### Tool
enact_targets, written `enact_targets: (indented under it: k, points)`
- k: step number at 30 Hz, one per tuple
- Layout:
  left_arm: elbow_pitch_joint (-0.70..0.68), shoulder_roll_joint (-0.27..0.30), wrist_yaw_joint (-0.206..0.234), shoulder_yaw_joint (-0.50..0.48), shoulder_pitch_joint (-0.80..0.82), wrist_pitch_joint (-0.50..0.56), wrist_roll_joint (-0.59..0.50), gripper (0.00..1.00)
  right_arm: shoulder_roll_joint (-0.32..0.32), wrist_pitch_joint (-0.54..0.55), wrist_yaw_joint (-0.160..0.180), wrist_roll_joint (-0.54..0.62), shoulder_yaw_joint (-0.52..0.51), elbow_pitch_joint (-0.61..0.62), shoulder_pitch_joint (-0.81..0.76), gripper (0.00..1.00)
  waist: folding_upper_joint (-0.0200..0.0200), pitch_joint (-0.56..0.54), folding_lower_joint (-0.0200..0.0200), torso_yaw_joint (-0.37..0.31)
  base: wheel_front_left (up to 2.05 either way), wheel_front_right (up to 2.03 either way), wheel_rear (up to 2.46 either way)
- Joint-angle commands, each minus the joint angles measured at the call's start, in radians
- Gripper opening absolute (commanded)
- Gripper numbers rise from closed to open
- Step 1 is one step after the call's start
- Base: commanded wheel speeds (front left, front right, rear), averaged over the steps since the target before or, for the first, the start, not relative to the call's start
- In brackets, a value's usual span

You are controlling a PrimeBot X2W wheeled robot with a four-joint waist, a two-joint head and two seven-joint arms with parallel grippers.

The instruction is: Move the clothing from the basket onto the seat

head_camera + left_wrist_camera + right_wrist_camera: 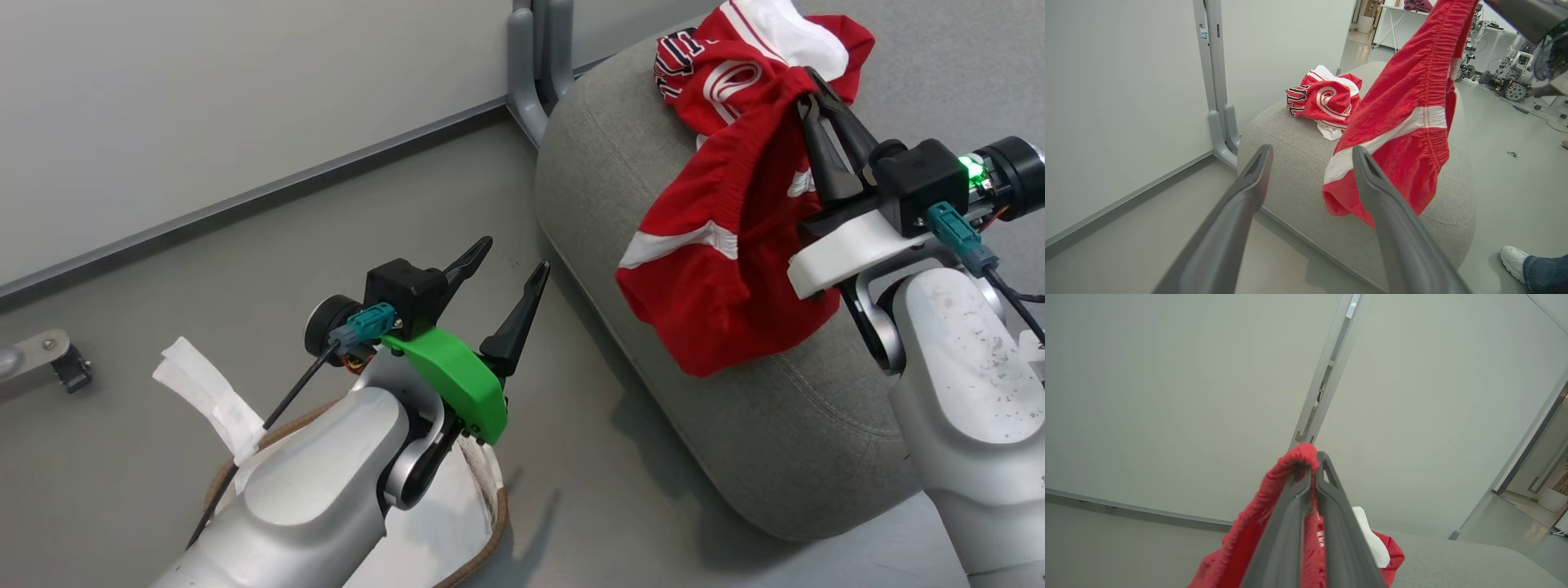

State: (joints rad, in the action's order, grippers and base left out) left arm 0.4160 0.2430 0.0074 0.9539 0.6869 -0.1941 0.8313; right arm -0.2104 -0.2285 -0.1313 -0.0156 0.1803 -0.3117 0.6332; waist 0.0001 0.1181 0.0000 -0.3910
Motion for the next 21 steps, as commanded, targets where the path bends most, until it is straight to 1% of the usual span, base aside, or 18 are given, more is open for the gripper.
enact_targets:
  k: [1, 7, 13, 17, 21]
  points:
    - [0.002, 0.004, -0.001, 0.003, -0.004, 0.004, -0.011, 1.00, -0.008, 0.006, 0.001, -0.005, -0.003, 0.009, 0.017, 0.00, -0.0001, 0.048, 0.0000, -0.054, 0.00, 0.00, 0.00]
    - [0.006, 0.000, 0.001, 0.016, 0.007, 0.006, -0.018, 1.00, -0.013, 0.014, 0.001, -0.016, -0.027, 0.007, 0.012, 0.00, -0.0001, 0.080, 0.0000, -0.084, 0.00, 0.00, 0.00]
    - [0.006, -0.015, 0.007, 0.027, 0.000, 0.000, -0.020, 1.00, -0.025, 0.005, 0.001, -0.028, -0.038, -0.022, 0.044, 0.00, -0.0001, 0.111, 0.0000, -0.082, 0.00, 0.00, 0.00]
    - [-0.004, -0.012, 0.014, 0.024, 0.013, -0.006, -0.027, 1.00, -0.051, 0.025, 0.001, -0.069, -0.026, -0.041, 0.115, 0.00, -0.0001, 0.136, 0.0000, -0.066, 0.00, 0.00, 0.00]
    - [-0.029, -0.007, 0.029, 0.019, 0.028, -0.009, -0.038, 1.00, -0.110, 0.077, 0.001, -0.121, -0.028, -0.043, 0.237, 0.00, -0.0001, 0.172, 0.0000, -0.044, 0.00, 0.00, 0.00]
